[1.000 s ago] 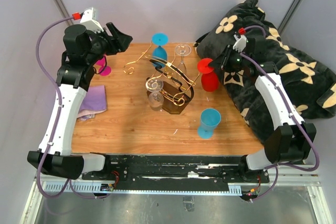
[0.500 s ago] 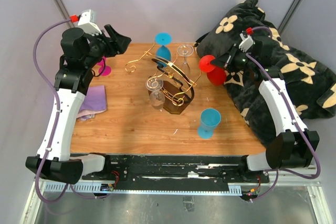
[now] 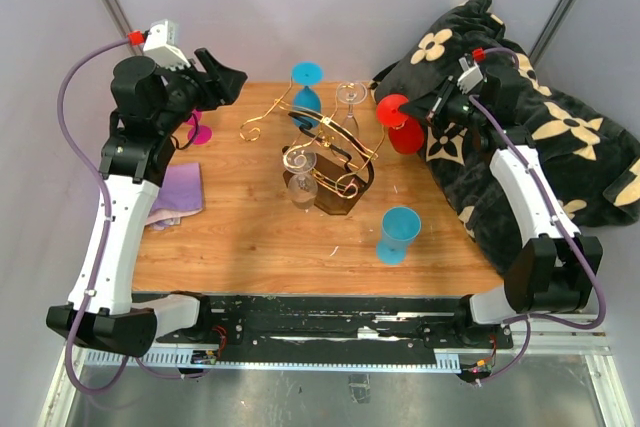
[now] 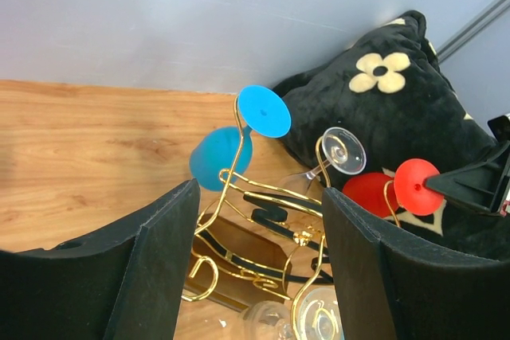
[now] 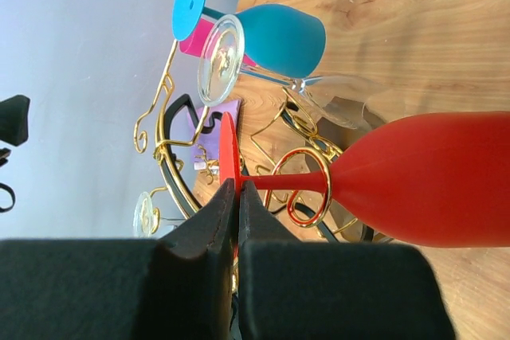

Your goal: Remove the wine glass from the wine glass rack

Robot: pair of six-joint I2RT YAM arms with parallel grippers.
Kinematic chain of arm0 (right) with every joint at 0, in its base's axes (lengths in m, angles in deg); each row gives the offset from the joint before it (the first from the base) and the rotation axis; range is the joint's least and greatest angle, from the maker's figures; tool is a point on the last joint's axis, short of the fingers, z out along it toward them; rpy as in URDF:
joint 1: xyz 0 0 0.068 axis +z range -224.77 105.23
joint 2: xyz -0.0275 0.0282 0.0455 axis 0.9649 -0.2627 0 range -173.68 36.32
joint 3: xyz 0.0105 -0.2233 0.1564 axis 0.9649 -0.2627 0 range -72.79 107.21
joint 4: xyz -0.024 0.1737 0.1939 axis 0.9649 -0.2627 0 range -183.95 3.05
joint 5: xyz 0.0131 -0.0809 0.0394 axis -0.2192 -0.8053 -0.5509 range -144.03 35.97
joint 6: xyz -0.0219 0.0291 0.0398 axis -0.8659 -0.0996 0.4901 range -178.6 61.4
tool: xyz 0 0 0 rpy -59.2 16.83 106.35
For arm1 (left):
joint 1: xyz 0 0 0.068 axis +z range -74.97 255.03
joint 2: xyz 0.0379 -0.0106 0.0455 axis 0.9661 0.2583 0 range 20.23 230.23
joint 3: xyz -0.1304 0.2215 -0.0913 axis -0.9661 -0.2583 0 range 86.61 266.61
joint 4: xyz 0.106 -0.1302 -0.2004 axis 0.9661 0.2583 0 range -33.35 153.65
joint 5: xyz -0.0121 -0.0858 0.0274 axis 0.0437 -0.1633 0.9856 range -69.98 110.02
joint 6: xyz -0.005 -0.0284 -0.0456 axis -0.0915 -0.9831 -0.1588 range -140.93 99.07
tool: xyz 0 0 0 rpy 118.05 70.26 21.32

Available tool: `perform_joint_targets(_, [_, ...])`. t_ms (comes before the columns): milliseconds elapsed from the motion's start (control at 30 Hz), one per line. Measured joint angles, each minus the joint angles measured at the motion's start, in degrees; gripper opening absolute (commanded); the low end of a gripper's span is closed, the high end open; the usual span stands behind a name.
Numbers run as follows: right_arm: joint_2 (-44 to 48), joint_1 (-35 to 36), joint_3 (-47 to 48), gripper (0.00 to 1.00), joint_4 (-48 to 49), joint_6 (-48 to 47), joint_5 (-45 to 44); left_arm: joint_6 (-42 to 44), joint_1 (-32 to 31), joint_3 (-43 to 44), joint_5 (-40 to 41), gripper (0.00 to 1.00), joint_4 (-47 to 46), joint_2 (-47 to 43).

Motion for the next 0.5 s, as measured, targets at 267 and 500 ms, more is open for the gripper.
perform_joint_targets(267, [-1.0, 0.0, -0.1, 0.01, 1.7, 0.3, 0.0, -0.1, 0.0, -1.0, 0.0, 0.68, -0.1, -0.4])
perform_joint_targets(500, [-3.7, 0.0, -0.6, 0.01, 6.6, 2.6, 2.2, -0.1, 0.0, -1.1, 0.1, 0.68, -0.1, -0.9])
